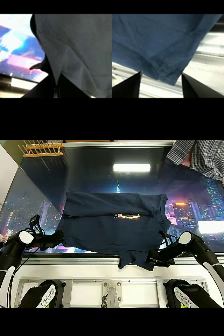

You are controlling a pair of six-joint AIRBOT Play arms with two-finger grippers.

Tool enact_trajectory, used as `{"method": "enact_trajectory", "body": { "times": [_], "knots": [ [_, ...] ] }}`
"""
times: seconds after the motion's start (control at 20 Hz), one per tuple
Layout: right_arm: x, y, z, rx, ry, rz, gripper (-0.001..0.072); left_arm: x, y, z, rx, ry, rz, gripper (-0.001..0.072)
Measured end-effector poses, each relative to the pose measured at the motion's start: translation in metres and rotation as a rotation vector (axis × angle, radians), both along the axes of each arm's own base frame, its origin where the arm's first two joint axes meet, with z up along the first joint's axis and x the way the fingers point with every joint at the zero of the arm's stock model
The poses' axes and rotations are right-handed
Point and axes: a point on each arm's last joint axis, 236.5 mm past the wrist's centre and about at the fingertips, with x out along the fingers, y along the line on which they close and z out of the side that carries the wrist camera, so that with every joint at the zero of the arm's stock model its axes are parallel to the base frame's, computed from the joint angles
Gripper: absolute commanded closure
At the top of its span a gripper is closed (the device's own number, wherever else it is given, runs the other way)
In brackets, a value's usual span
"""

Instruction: Fold the clothes and pants, and hang the long-sleeved shirts on hangers.

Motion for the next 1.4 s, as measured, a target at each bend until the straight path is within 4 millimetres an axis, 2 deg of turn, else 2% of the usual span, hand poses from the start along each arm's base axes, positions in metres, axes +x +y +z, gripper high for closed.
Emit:
{"method": "enact_trajectory", "body": {
  "times": [0.1,0.15,0.3,0.4,0.7,0.85,1.0,1.15,1.25,1.4],
  "knots": [
    [-0.004,0.003,0.000,0.005,0.007,0.012,0.0647,-0.002,0.000,0.003,0.003,-0.008,-0.003,0.0700],
    [-0.006,0.004,0.001,0.010,0.005,0.021,0.0694,-0.003,-0.001,0.005,0.003,-0.012,-0.006,0.0700],
    [-0.005,0.001,0.011,0.006,-0.031,0.061,0.0695,-0.011,-0.004,0.014,-0.001,-0.014,-0.021,0.0699],
    [0.001,-0.008,0.025,-0.030,-0.083,0.097,0.0696,-0.020,-0.008,0.022,-0.004,-0.015,-0.041,0.0700],
    [0.032,-0.055,0.087,-0.206,-0.262,0.154,0.0697,-0.052,-0.021,0.071,-0.017,-0.033,-0.111,0.0700],
    [0.061,-0.065,0.120,-0.253,-0.356,0.141,0.0697,-0.050,-0.023,0.096,-0.015,-0.068,-0.126,0.0700],
    [0.107,-0.069,0.145,-0.278,-0.465,0.115,0.0697,-0.030,-0.019,0.110,-0.010,-0.080,-0.137,0.0700],
    [0.161,-0.072,0.157,-0.292,-0.556,0.097,0.0697,0.010,-0.011,0.112,0.000,-0.094,-0.139,0.0700],
    [0.199,-0.071,0.158,-0.292,-0.608,0.094,0.0697,0.040,-0.004,0.105,0.002,-0.084,-0.139,0.0700],
    [0.259,-0.070,0.153,-0.290,-0.682,0.071,0.0697,0.084,0.005,0.083,-0.003,-0.042,-0.140,0.0700]
  ]
}}
